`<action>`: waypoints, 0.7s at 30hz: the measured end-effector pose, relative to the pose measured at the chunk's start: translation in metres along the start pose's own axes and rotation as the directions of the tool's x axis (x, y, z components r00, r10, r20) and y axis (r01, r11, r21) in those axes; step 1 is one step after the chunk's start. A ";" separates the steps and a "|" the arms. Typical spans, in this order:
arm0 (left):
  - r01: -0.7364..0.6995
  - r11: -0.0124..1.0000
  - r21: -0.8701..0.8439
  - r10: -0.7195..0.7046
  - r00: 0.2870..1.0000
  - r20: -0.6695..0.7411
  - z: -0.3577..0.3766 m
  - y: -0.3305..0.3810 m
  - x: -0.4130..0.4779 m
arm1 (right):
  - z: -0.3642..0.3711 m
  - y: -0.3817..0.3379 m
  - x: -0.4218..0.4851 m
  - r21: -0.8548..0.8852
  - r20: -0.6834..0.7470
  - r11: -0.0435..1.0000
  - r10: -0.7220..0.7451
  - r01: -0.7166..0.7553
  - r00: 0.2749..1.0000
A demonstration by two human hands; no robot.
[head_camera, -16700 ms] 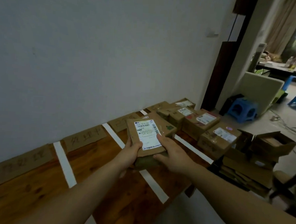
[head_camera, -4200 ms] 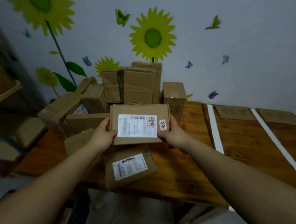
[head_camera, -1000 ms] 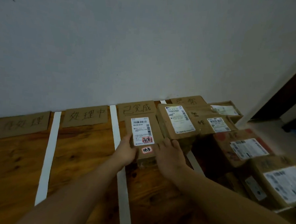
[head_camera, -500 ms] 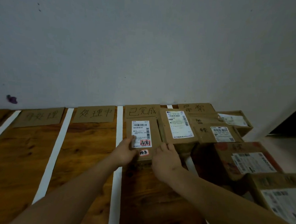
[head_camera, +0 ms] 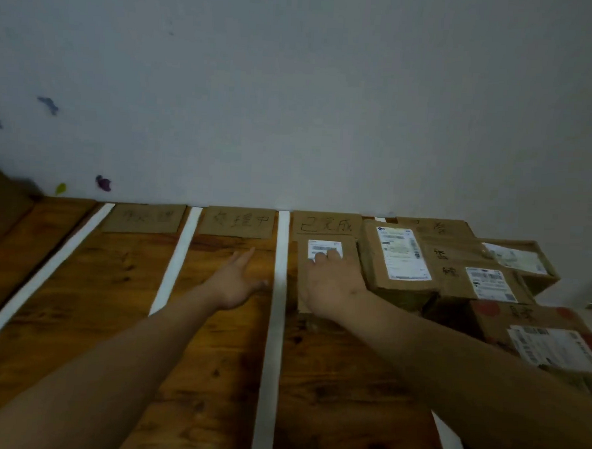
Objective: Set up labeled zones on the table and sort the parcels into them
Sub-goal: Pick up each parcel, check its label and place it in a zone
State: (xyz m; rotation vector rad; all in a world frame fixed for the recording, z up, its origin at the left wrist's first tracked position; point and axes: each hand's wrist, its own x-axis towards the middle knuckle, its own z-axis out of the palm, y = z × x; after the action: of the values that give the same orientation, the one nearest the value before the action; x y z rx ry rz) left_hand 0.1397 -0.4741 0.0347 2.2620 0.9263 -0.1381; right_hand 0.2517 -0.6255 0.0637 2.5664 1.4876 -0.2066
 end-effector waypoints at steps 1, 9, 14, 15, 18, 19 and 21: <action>-0.012 0.999 0.037 0.013 1.000 -0.020 -0.014 -0.013 -0.006 | -0.008 -0.012 0.006 -0.018 -0.011 1.000 -0.017 0.017 1.000; 0.100 0.990 0.102 -0.075 0.971 -0.226 -0.138 -0.162 -0.089 | -0.059 -0.185 0.050 -0.136 -0.056 0.972 -0.200 0.191 0.978; 0.220 0.970 0.106 -0.180 0.936 -0.304 -0.224 -0.279 -0.158 | -0.087 -0.328 0.068 -0.116 -0.114 0.952 -0.297 0.284 0.948; 0.244 0.965 0.098 -0.202 0.927 -0.318 -0.240 -0.300 -0.172 | -0.092 -0.354 0.071 -0.113 -0.112 0.947 -0.314 0.301 0.943; 0.301 0.953 0.036 -0.268 0.893 -0.361 -0.279 -0.357 -0.210 | -0.104 -0.425 0.080 -0.090 -0.114 0.932 -0.359 0.350 0.926; 0.318 0.948 0.015 -0.290 0.881 -0.375 -0.291 -0.376 -0.219 | -0.107 -0.446 0.084 -0.089 -0.119 0.925 -0.377 0.368 0.919; 0.350 0.937 -0.020 -0.331 0.864 -0.379 -0.310 -0.413 -0.234 | -0.112 -0.486 0.094 -0.099 -0.116 0.912 -0.408 0.398 0.906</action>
State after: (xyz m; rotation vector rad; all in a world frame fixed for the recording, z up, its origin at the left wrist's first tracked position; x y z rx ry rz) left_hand -0.3502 -0.2027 0.1214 2.1873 1.5425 0.1286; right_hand -0.1200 -0.2846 0.1175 2.2250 2.0272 -0.0266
